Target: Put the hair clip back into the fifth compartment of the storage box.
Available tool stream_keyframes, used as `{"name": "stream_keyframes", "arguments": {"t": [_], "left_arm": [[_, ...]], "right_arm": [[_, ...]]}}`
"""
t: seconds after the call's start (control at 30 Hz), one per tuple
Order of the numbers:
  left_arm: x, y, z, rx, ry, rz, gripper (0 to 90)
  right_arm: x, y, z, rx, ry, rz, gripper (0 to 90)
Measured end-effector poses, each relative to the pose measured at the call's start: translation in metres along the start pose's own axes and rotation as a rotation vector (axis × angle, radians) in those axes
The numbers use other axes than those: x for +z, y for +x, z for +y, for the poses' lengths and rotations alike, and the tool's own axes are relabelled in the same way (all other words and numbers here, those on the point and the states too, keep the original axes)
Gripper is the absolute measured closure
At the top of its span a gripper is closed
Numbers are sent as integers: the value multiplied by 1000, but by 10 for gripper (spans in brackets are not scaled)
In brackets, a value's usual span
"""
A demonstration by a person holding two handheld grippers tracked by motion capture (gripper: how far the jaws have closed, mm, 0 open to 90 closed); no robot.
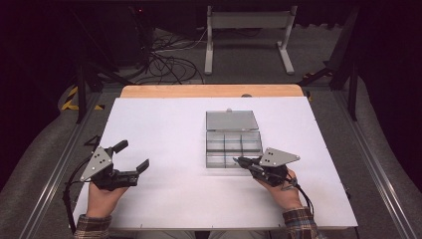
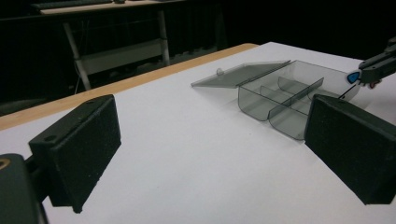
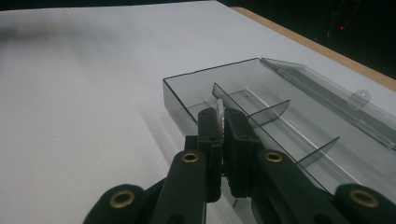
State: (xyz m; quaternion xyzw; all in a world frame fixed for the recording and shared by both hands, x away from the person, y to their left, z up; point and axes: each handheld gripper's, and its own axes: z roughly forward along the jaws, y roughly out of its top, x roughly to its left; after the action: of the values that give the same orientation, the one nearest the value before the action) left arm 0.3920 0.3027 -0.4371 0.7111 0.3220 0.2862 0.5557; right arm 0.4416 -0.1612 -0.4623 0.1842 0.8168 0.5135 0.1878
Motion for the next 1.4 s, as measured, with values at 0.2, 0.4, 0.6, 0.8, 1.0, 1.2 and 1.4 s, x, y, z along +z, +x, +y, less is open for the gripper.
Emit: {"name": "stream_keyframes", "arguments": {"t": [0.2, 0.4, 0.6, 0.8, 1.0, 1.2, 1.4], "left_arm": [[0, 0, 0, 0, -2, 0, 44], [0, 0, -1, -2, 6, 1, 44], [1, 1, -2, 1, 5, 1, 44], [1, 2, -3, -3, 9, -1, 44], [1, 2, -3, -2, 12, -1, 44], [1, 2, -3, -2, 11, -1, 44], [1, 2, -3, -8, 9, 1, 44]], "right_arm": [[5, -5, 0, 13, -1, -30, 859], [12, -10, 0, 22, 12, -45, 859], [21, -14, 0, 39, 15, -62, 859], [28, -16, 0, 52, 26, -74, 859], [34, -17, 0, 58, 51, -80, 859], [38, -18, -1, 58, 78, -90, 858], [42, -18, -2, 55, 109, -95, 857]]}}
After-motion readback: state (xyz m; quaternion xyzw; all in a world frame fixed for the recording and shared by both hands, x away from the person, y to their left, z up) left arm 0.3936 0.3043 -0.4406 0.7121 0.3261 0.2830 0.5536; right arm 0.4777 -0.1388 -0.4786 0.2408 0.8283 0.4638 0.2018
